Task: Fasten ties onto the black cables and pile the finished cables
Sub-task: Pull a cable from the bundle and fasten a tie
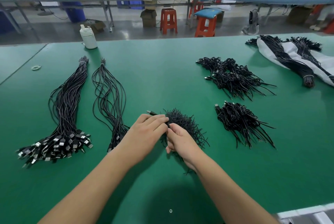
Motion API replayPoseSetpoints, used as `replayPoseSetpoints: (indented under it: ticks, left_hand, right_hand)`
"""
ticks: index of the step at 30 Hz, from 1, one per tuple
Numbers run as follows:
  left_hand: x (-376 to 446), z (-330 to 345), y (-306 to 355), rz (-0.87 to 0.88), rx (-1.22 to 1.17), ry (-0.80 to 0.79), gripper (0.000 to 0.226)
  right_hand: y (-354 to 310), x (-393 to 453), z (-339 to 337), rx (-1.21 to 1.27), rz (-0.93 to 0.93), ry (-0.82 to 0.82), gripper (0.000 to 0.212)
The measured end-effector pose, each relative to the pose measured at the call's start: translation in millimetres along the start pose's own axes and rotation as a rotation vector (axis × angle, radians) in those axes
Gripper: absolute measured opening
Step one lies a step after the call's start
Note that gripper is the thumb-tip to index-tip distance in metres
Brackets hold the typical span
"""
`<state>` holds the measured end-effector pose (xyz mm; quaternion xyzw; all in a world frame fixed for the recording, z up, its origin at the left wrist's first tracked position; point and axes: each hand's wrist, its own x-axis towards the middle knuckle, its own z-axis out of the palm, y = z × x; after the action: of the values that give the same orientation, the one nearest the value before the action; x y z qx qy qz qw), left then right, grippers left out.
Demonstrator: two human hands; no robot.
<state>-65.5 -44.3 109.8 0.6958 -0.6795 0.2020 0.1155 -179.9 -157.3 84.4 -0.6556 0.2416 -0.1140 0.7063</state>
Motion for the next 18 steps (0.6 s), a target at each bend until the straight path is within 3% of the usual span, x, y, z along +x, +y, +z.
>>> replayPoseSetpoints:
  ticks: [4, 10, 14, 18]
  left_hand:
    - [-1.9, 3.9, -0.5, -0.024, -0.015, 0.039, 0.026]
    - [-2.5, 7.3, -2.8, -0.024, -0.003, 0.085, 0.020]
    - [-1.1, 8.0, 1.1, -0.176, -0.074, 0.097, 0.010]
    - [3.1, 5.0, 9.0, -0.375, -0.191, 0.107, 0.021]
  right_hand:
    - [-0.8, -1.4, 2.4, 0.075, 0.000, -0.043, 0.013]
    - [-2.4, -2.5, 2.6, 0.180, 0.030, -0.078, 0.015]
    - [-0.7, -0.5, 7.3, 0.171, 0.037, -0.047, 0.016]
    - [0.2, 1.3, 11.8, 0.077, -0.006, 0.010, 0.019]
